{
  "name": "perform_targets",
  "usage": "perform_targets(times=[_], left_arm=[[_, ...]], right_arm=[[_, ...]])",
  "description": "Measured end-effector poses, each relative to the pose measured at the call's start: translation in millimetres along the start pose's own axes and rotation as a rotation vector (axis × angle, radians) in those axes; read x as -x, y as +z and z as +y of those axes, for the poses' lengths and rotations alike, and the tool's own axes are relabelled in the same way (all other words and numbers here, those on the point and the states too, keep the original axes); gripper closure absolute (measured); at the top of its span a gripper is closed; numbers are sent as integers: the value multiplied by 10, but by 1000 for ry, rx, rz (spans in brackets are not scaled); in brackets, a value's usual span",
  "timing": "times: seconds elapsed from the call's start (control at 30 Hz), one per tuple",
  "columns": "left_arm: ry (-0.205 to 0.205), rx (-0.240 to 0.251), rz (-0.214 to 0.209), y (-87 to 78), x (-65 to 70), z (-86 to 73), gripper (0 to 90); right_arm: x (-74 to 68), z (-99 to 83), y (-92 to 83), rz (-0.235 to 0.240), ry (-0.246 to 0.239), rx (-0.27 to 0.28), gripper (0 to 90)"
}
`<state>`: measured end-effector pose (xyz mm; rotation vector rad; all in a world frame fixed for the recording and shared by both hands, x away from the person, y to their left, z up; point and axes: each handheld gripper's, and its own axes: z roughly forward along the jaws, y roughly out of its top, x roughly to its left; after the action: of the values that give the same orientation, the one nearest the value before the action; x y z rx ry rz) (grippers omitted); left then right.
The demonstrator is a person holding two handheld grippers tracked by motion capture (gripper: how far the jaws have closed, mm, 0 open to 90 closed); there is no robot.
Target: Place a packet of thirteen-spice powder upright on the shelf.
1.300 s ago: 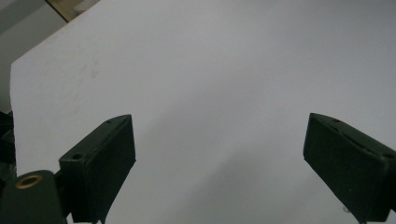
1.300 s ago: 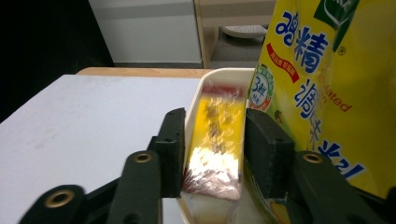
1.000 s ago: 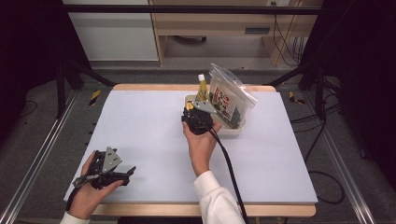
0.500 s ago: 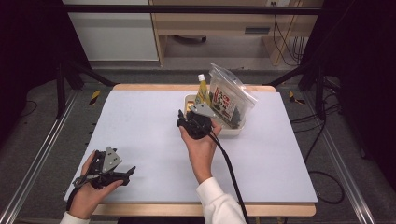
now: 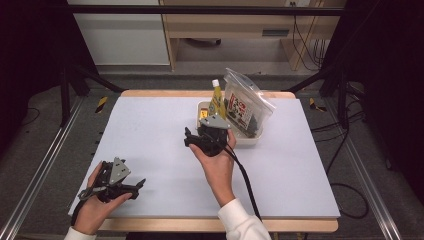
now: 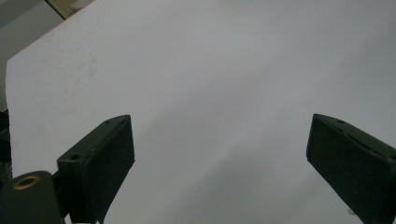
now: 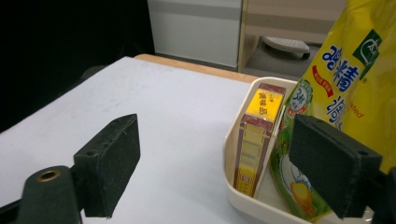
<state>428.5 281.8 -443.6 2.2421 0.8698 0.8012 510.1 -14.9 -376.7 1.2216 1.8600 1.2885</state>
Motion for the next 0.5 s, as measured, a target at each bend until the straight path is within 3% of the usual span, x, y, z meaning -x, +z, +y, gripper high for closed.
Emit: perform_targets(times=[0.37, 0.5], left_arm=[[-7, 4, -4, -3, -4, -4, 69], [-5, -1, -5, 5, -1, -6, 69]], right_arm=[[65, -37, -163, 75, -14, -82, 107], [84, -39, -245, 90, -46, -93, 98]])
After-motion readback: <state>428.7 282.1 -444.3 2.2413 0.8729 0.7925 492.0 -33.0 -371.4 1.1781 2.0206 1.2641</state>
